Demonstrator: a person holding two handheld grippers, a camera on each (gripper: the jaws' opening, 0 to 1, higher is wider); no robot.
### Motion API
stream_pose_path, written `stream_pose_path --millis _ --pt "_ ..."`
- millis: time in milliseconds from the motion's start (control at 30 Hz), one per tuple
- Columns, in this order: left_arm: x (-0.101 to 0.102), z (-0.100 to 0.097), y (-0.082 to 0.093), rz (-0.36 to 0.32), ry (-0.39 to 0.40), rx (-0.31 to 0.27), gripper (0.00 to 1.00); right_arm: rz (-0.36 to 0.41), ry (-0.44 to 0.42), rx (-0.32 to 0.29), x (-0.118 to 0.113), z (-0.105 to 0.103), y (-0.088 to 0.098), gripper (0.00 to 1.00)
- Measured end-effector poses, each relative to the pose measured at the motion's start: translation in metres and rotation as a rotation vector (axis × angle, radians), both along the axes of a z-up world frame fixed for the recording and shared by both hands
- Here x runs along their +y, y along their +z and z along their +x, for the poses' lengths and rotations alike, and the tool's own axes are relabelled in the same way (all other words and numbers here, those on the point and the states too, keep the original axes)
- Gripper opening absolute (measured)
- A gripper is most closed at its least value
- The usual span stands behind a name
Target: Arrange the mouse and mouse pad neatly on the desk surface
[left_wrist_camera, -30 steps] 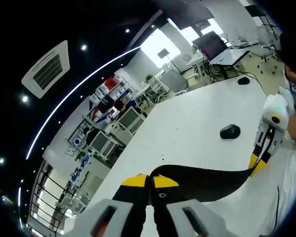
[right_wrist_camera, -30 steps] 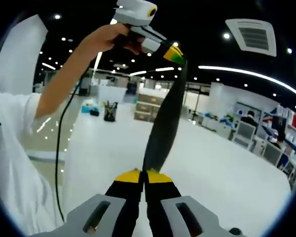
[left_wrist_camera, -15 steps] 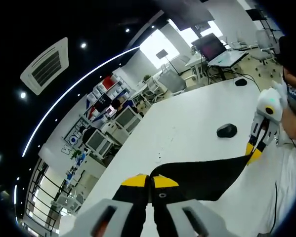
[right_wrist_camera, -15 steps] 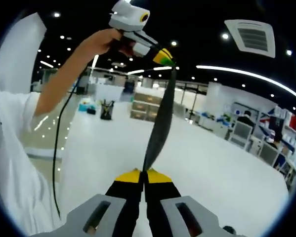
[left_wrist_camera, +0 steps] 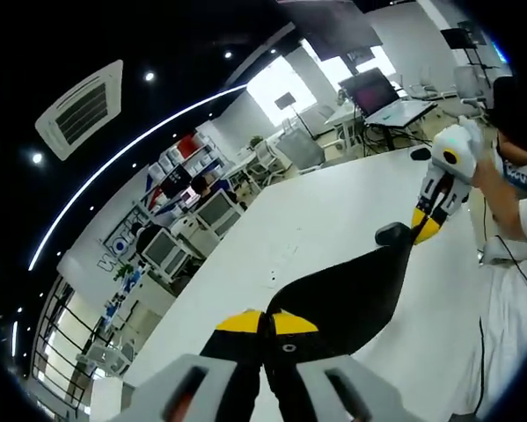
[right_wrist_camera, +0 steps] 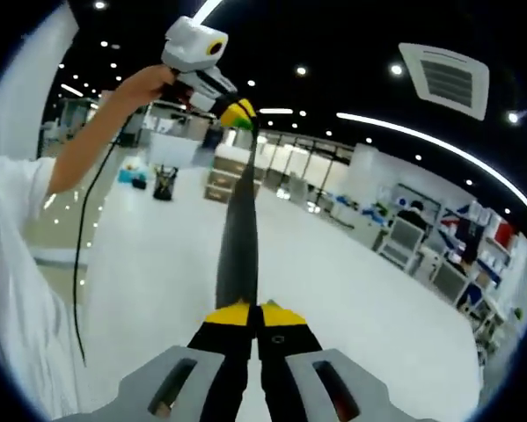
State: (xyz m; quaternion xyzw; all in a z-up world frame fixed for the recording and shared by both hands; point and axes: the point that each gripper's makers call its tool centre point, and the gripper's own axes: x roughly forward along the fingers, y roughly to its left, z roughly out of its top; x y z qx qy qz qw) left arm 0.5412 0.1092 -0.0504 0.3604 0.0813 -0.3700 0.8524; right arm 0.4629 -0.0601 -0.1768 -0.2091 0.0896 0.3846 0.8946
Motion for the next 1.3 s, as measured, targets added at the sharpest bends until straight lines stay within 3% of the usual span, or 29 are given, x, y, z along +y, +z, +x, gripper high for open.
stream_pose_path --millis 267,567,1033,1300 --pt "0.002 -0.01 -0.01 -0.059 -0.07 0.075 0.03 -0.051 -0.034 -0.012 -0.02 0.009 0.019 0.02" --pt "0.003 -0.015 -0.024 -0.095 -0.112 0.138 0.03 -0.125 -0.055 0.025 -0.031 0.024 0.02 0.02" --pt "0.007 -0.003 -0.058 -0.092 -0.108 0.216 0.03 -0.23 -0.083 0.047 -0.036 0.051 0.027 0.01" --pt "0.008 0.004 -0.064 -0.076 -0.089 0.226 0.03 -0.267 -0.1 0.047 -0.038 0.069 0.032 0.01"
